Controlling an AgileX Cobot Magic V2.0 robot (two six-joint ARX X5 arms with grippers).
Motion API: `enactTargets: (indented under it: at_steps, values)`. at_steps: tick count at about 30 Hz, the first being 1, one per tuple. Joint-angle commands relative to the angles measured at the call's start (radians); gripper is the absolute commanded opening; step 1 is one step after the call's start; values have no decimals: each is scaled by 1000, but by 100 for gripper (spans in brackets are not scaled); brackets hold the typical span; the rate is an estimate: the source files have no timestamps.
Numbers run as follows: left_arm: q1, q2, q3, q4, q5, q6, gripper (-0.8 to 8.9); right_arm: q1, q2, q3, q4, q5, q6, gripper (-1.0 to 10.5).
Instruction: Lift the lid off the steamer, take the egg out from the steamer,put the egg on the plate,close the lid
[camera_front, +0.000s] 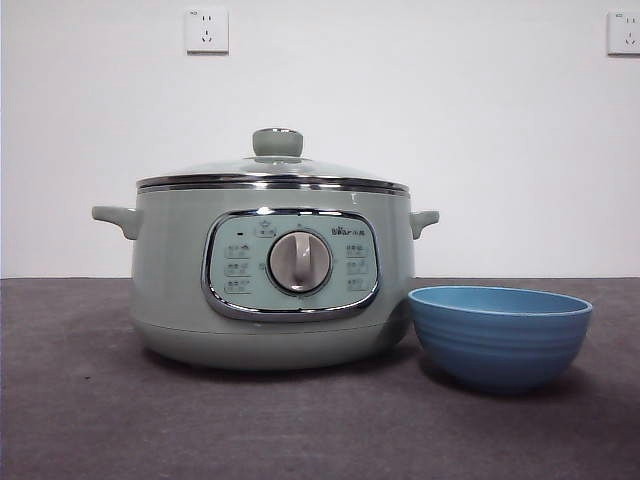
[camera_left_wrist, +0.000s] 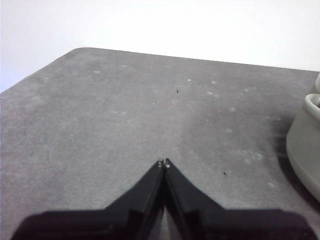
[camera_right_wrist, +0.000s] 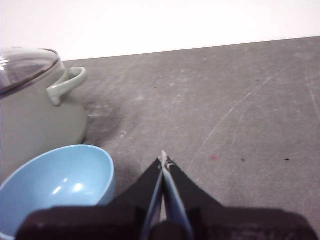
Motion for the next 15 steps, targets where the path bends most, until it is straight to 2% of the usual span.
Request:
enactTargets:
  at_steps: [1,5,8,15]
  values:
    - [3,-3,-14,2,30,-8,-5,2,-3,-10,6,-3,70,0]
    - [3,-3,12,1,139,-53,-8,2,-2,8,20,-4,146,-11]
    - [3,-2,57,-15,162,-121,-8,2,5,45,19,-4,197,-11]
    - [3,34,204,-75,287,-188,-8,2,95,187,7,-85,204,-12]
